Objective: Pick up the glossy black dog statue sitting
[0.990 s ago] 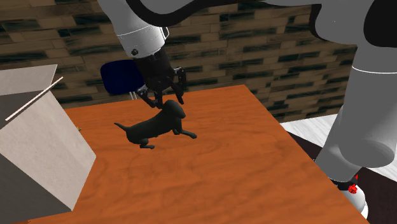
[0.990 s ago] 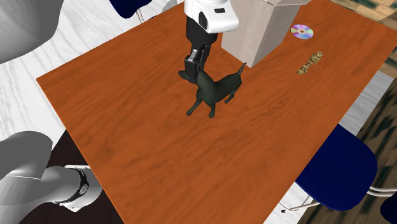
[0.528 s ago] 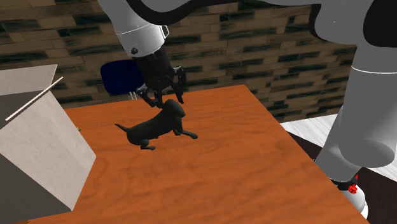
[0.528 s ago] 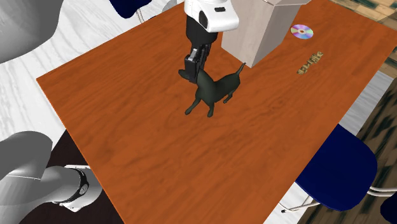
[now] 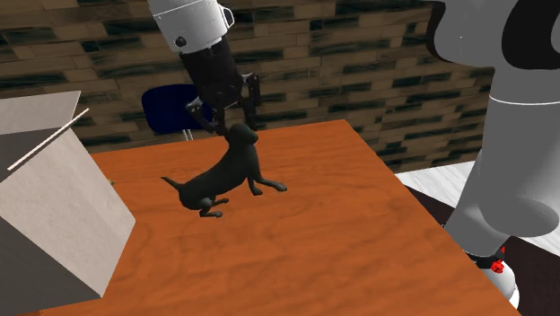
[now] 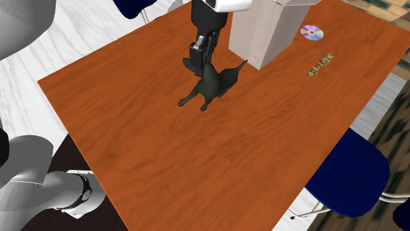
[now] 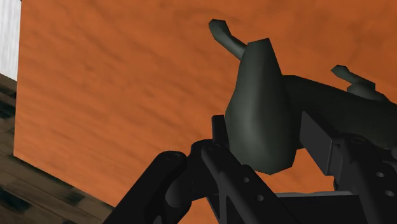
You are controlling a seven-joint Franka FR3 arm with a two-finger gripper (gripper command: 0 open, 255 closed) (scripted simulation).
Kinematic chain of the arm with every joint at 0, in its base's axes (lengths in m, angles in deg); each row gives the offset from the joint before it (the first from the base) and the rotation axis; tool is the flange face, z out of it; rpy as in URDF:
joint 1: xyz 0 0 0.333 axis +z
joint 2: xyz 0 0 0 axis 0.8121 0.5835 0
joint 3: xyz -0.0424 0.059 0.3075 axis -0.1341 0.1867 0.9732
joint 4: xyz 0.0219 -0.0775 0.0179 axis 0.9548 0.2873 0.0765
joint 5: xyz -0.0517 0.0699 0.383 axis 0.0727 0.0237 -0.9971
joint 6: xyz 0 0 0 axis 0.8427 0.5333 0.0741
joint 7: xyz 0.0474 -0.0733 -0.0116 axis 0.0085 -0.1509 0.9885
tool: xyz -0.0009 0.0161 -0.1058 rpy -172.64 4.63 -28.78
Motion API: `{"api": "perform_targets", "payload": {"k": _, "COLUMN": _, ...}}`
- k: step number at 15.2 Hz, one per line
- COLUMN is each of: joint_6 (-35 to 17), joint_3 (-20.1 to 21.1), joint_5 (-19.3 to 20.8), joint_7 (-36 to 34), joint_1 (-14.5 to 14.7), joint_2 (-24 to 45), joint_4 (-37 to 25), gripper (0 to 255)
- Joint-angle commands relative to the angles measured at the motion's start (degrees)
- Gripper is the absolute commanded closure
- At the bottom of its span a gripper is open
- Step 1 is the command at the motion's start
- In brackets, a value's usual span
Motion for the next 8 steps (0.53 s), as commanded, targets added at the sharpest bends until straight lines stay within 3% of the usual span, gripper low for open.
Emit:
{"api": "perform_targets", "payload": {"k": 1, "joint_6": 2.3, "joint_3": 0.1, "joint_5": 0.7, "joint_7": -0.2, "joint_1": 0.8, "joint_2": 1.1, "joint_4": -3.1, "gripper": 255}}
{"api": "perform_targets", "payload": {"k": 6, "joint_6": 8.0, "joint_3": 0.2, "joint_5": 2.9, "joint_7": -0.5, "joint_1": 3.5, "joint_2": 4.3, "joint_4": -11.6, "gripper": 255}}
{"api": "perform_targets", "payload": {"k": 8, "joint_6": 8.1, "joint_3": 0.2, "joint_5": 3.0, "joint_7": -0.5, "joint_1": 3.6, "joint_2": 4.4, "joint_4": -11.8, "gripper": 255}}
